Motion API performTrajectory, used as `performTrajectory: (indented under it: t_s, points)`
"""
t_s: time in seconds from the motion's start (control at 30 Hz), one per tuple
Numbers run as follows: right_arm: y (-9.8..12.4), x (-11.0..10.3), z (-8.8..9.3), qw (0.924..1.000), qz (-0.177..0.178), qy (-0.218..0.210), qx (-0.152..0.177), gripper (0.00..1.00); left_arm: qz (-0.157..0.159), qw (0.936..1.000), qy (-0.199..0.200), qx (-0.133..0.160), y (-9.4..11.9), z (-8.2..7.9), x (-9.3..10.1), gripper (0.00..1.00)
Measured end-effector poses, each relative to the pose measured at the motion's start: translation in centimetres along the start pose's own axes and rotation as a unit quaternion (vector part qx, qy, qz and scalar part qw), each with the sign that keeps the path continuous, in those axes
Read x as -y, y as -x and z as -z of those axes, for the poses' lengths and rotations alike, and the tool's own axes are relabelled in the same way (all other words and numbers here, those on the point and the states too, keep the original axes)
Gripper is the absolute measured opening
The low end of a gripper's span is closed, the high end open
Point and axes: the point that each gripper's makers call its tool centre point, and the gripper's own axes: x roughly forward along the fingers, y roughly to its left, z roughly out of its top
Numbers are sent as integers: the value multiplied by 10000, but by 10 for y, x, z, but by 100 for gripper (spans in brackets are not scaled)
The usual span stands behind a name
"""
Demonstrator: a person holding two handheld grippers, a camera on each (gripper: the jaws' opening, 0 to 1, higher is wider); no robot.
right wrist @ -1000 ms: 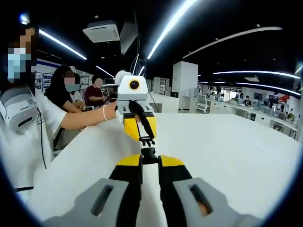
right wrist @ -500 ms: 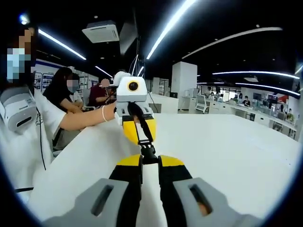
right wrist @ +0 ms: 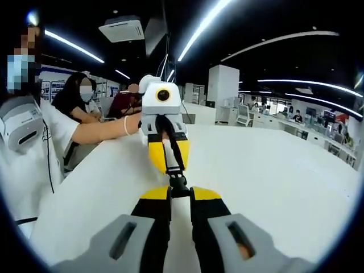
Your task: Snap the two parts of the plastic buckle together until the buckle closes and remains connected.
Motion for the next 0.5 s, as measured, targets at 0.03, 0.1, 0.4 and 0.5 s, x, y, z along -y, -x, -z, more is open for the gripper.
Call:
performTrajectory:
  t_s: [0.03, 0.1, 0.4, 0.5]
  points:
    - [-1, -1, 3, 10000, -14, 11, -68, 13, 14, 10000, -28, -69, -2, 3, 0, 12]
    - [-2, -3, 8, 9998, -68, 13, -191, 13, 58, 9998, -84, -164, -4, 7, 1, 12]
    - [-2, -7, 15, 9992, -161, -96, -349, 13, 103, 9995, -68, -274, -7, 11, 5, 12]
    - [-5, -13, 18, 9986, -263, -40, -467, 13, 148, 9987, -231, -433, -11, 14, 11, 12]
